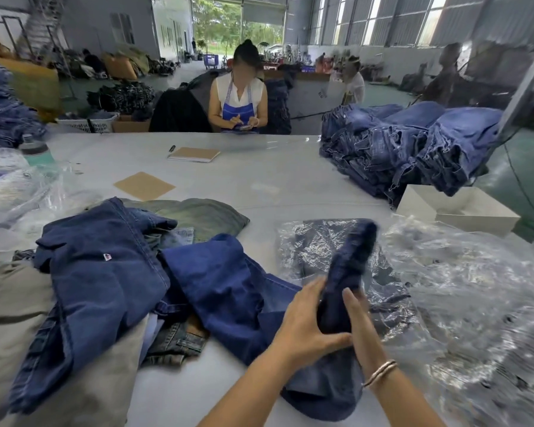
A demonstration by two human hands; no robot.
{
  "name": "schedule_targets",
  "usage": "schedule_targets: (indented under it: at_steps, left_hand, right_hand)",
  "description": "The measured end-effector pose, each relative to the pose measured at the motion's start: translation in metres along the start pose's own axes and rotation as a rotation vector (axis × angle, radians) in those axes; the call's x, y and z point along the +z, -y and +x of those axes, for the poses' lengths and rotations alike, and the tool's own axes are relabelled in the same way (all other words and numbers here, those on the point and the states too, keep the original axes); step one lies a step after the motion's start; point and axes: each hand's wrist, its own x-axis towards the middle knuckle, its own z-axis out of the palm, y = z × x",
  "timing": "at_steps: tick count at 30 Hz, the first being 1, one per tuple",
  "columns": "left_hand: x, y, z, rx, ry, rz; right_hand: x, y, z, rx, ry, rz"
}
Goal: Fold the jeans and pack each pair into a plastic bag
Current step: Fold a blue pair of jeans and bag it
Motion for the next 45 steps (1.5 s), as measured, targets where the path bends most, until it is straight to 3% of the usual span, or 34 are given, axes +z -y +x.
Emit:
schedule_targets:
  at_steps: [3, 7, 9, 14, 22, 25, 27, 30, 33, 36, 40, 43, 45]
  left_hand:
    - [-0.012, 0.01, 0.007, -0.165, -0.123, -0.245]
    - [-0.038, 0.033, -0.005, -0.471, -0.471, -0.752]
    - [-0.052, 0.033, -0.013, -0.484, -0.437, -0.93]
    - [-0.082, 0.015, -0.02, -0.309, -0.204, -1.05]
    - [-0.111, 0.009, -0.009, -0.169, -0.066, -0.748]
    - [-0.098, 0.015, -0.012, -0.14, -0.068, -0.651]
    - [-0.08, 0.026, -0.015, -0.215, -0.123, -0.468]
    - [-0.056, 0.053, -0.022, -0.474, -0.3, -0.124]
    - [-0.039, 0.07, -0.03, -0.739, -0.382, -0.136]
    - [-0.021, 0.074, -0.031, -0.55, -0.301, -0.059]
    - [-0.011, 0.052, -0.022, -0.25, -0.162, -0.173]
    - [-0.011, 0.046, -0.013, -0.359, -0.033, -0.325]
    - [-0.016, 0.06, -0.007, -0.439, -0.091, -0.132]
  right_hand:
    - [0.004, 0.001, 0.001, 0.115, 0.247, -0.211]
    - [-0.01, -0.021, 0.008, 0.077, 0.135, -0.455]
    - [-0.009, -0.033, 0.006, 0.171, 0.141, -0.399]
    - [0.008, -0.034, -0.003, 0.547, 0.334, 0.158]
    - [0.017, 0.009, -0.004, 0.371, 0.405, 0.28]
    - [0.012, 0.026, -0.004, 0.2, 0.346, 0.493]
    - [0.007, 0.037, -0.003, 0.042, 0.25, 0.675]
    - [-0.007, 0.056, -0.001, -0.191, 0.085, 0.844]
    - [-0.024, 0.078, 0.002, -0.371, -0.017, 0.847]
    - [-0.023, 0.089, 0.004, -0.395, -0.059, 0.823]
    - [0.003, 0.092, 0.005, -0.351, -0.062, 0.788]
    - [0.023, 0.094, -0.001, -0.371, -0.061, 0.78]
    - [0.026, 0.095, -0.007, -0.423, -0.072, 0.839]
